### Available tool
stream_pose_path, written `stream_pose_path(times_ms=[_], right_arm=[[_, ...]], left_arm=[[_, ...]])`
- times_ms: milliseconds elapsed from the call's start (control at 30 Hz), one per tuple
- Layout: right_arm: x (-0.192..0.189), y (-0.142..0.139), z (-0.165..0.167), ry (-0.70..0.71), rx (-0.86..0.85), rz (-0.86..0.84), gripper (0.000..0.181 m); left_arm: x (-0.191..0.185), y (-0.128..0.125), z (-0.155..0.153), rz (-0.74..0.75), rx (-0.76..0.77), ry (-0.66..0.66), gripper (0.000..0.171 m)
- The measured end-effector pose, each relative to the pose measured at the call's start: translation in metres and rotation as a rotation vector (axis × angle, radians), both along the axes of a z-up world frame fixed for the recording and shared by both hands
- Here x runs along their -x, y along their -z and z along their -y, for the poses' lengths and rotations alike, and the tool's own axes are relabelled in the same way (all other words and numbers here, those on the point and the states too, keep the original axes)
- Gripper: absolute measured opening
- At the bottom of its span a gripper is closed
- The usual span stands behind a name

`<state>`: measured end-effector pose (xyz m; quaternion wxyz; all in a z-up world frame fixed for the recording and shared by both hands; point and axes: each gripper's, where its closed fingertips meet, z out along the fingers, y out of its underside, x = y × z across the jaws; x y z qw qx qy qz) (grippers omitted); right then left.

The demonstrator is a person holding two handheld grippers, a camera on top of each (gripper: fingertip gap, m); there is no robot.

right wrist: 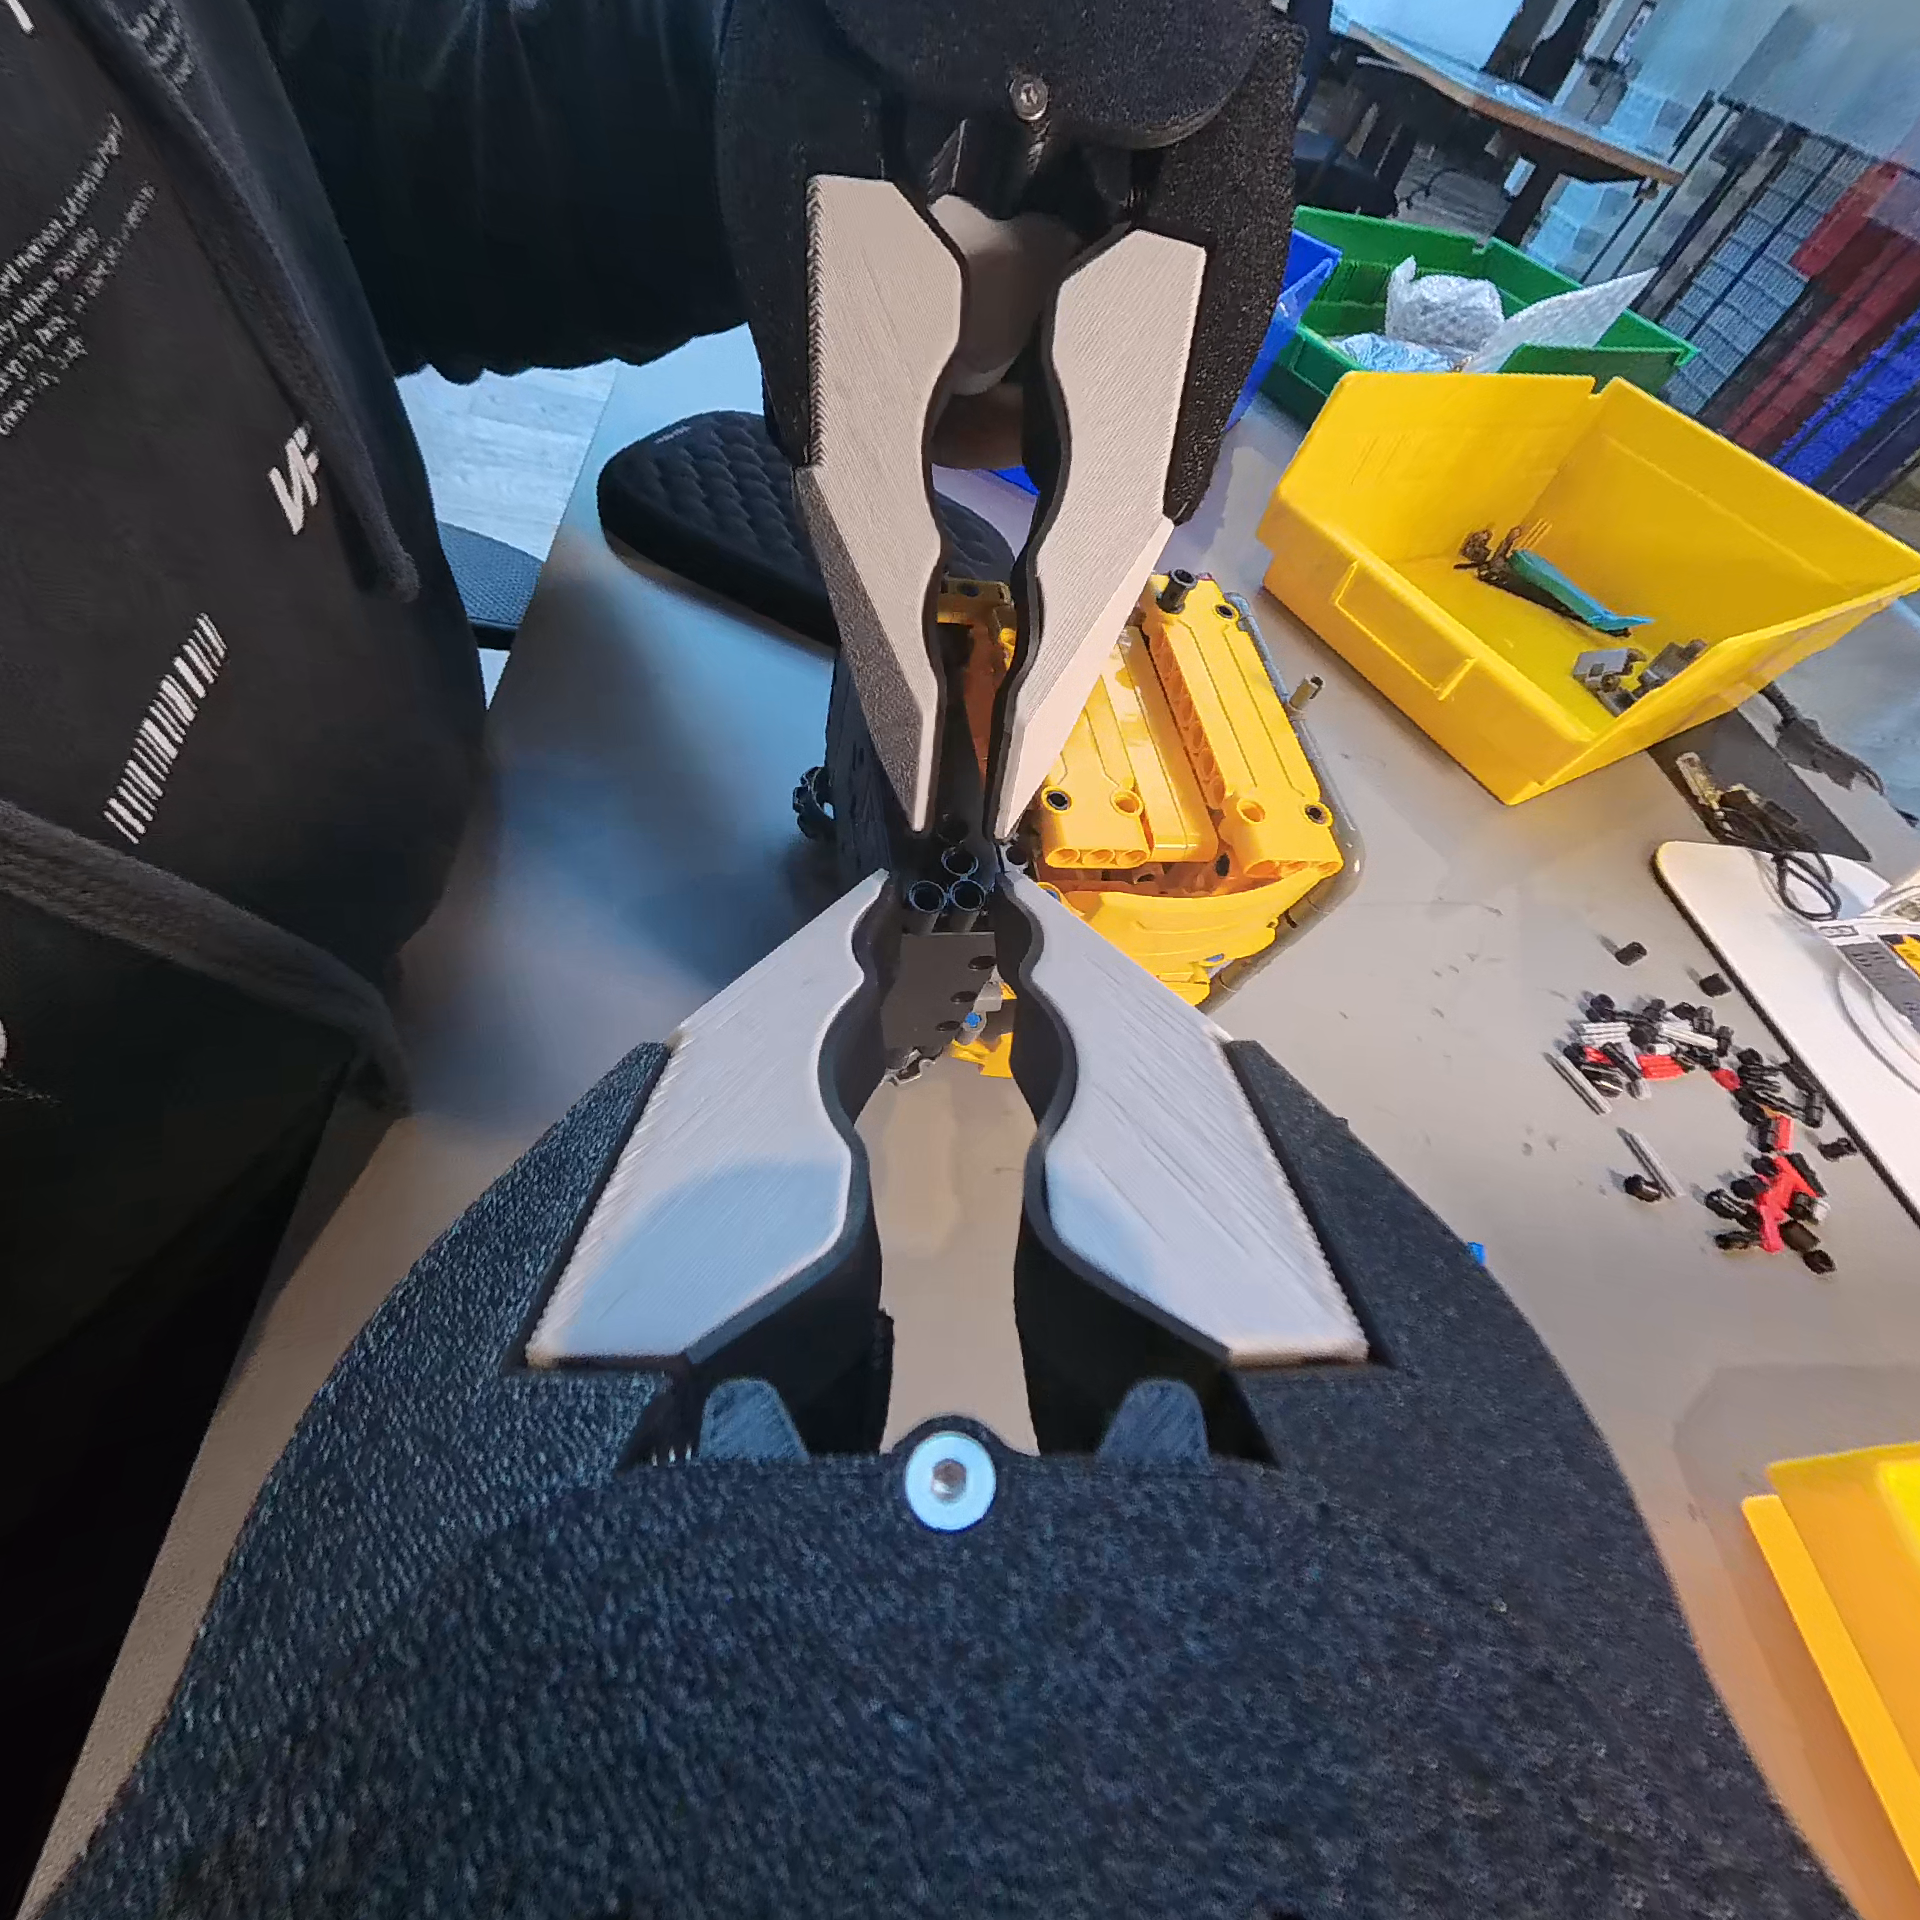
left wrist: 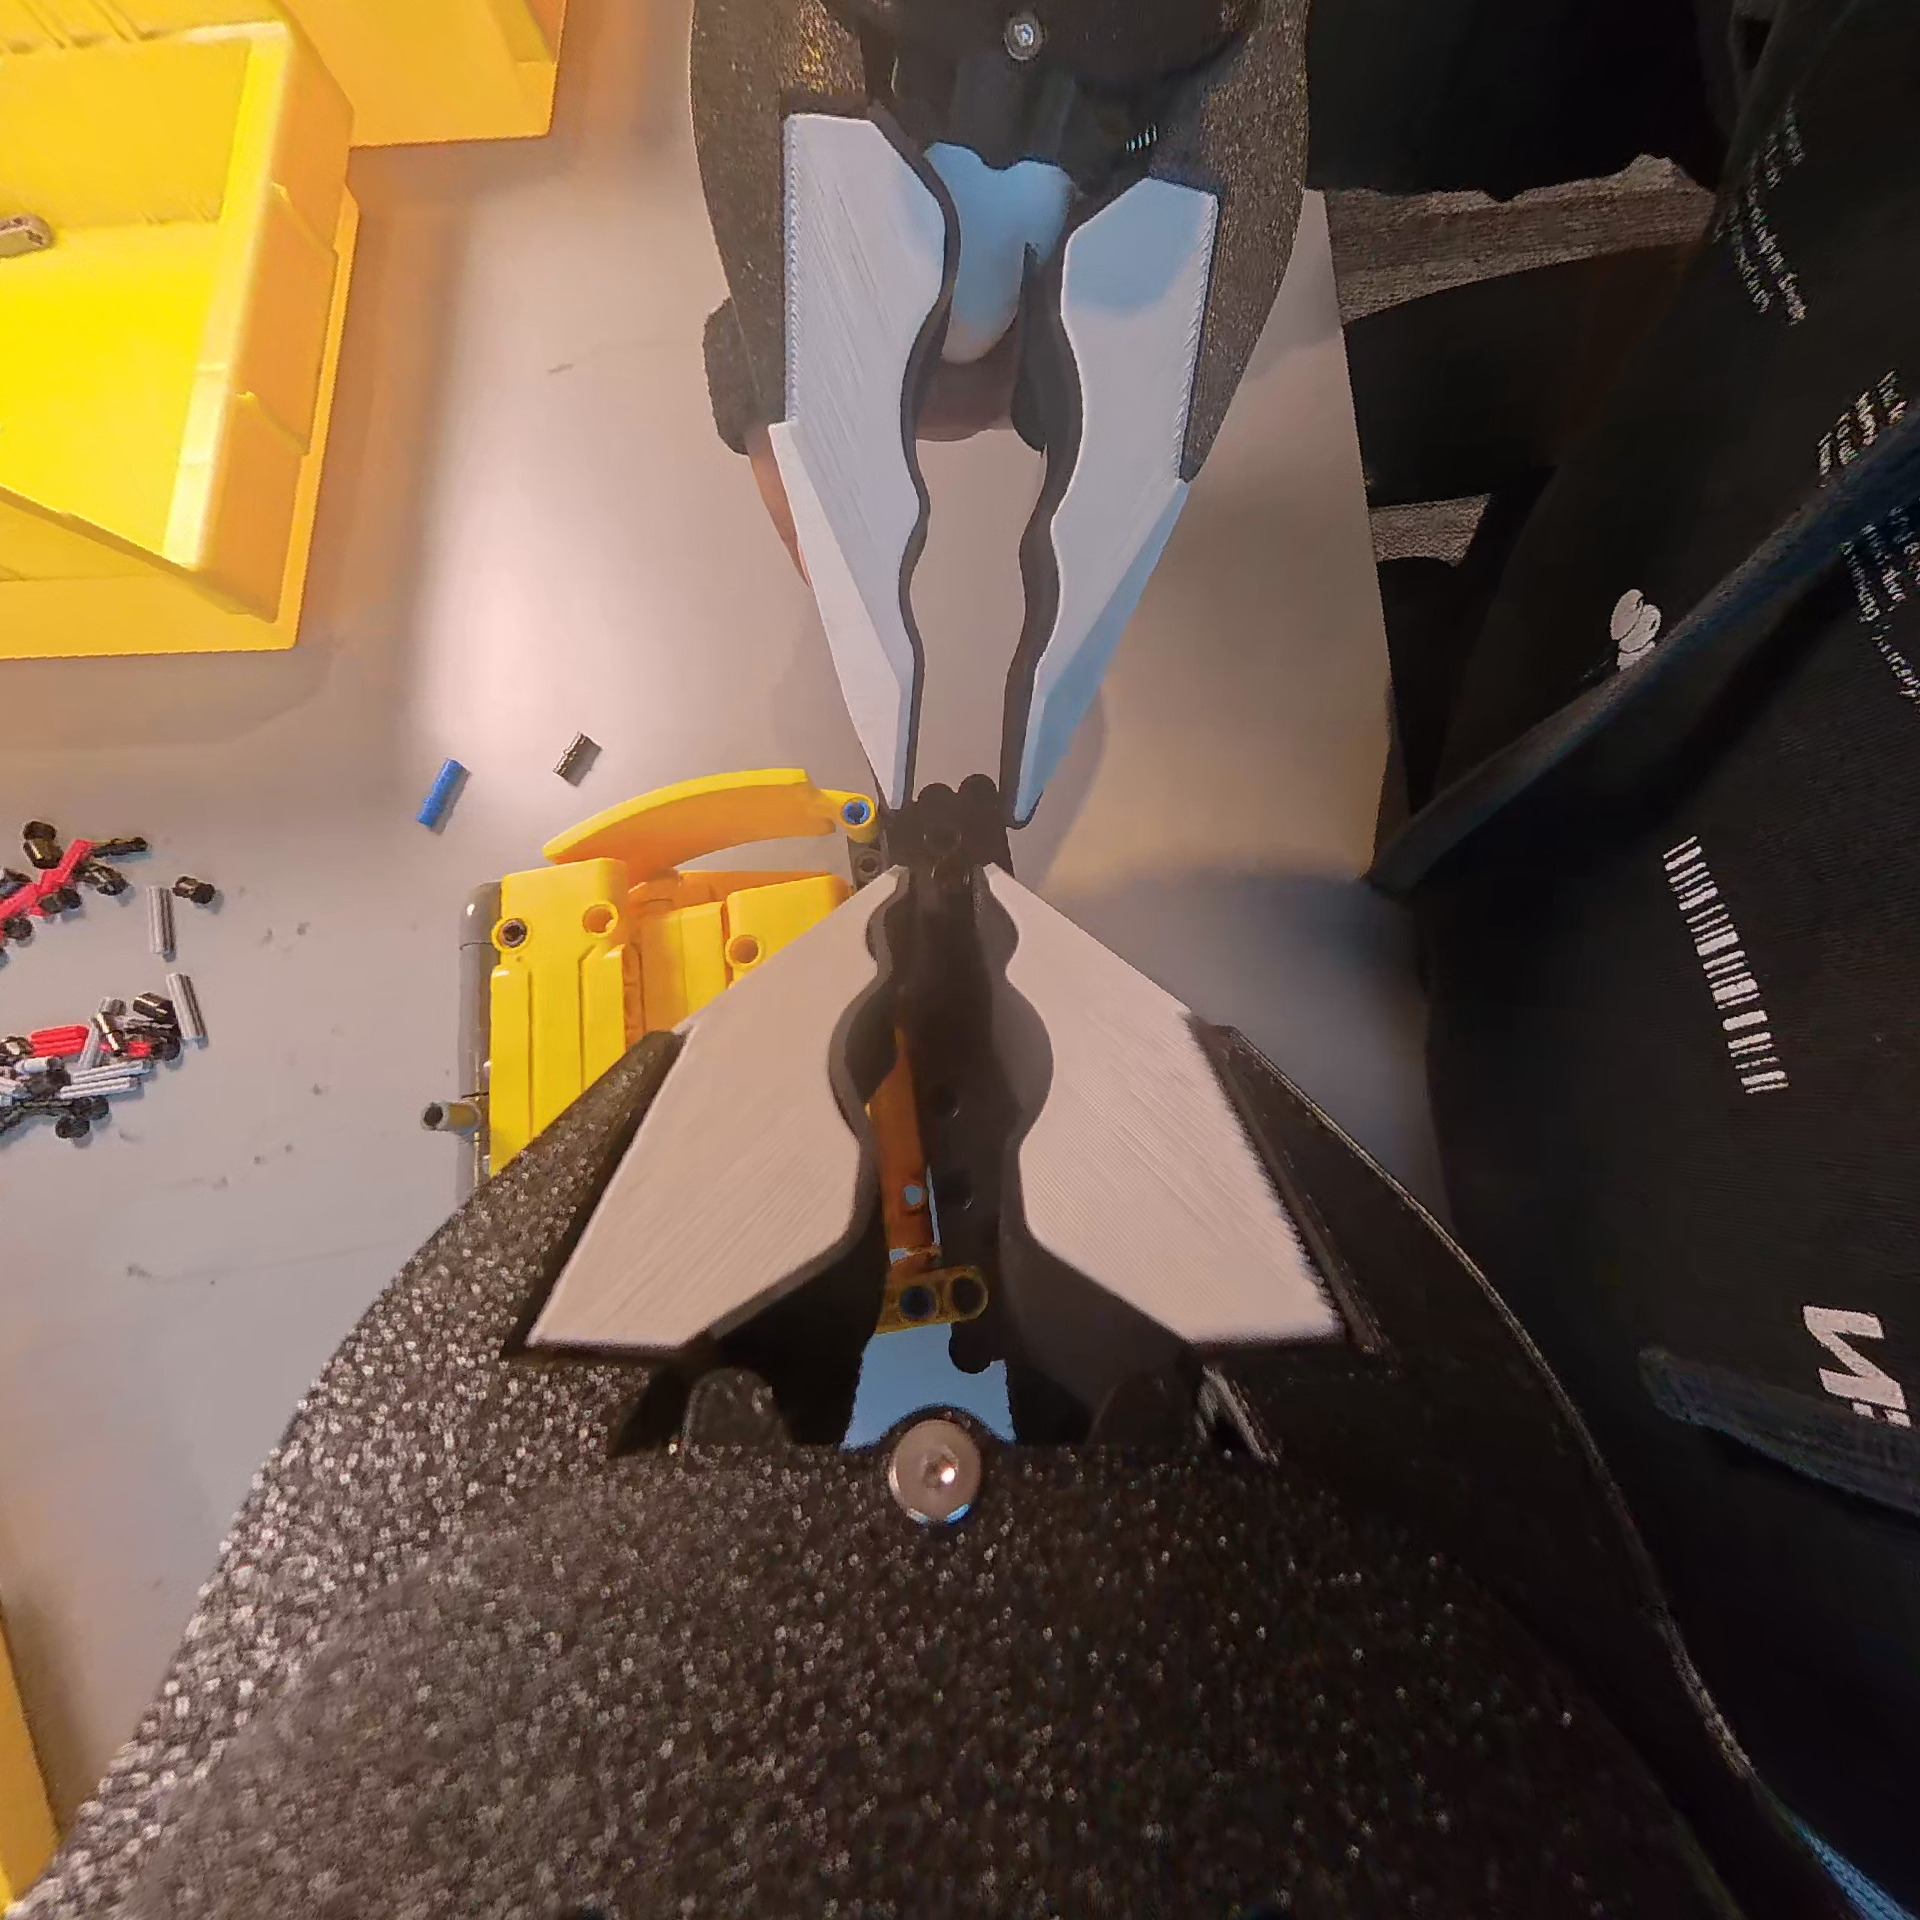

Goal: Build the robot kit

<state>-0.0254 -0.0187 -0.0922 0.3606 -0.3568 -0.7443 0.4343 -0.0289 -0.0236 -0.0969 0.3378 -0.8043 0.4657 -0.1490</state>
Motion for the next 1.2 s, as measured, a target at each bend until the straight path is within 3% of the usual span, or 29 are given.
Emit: stream_pose_path(times_ms=[1200], right_arm=[[-0.0003, 0.0003, 0.0025, 0.009, 0.009, -0.019, 0.018]], left_arm=[[-0.0028, 0.0012, 0.0025, -0.035, -0.002, 0.01, 0.005]])
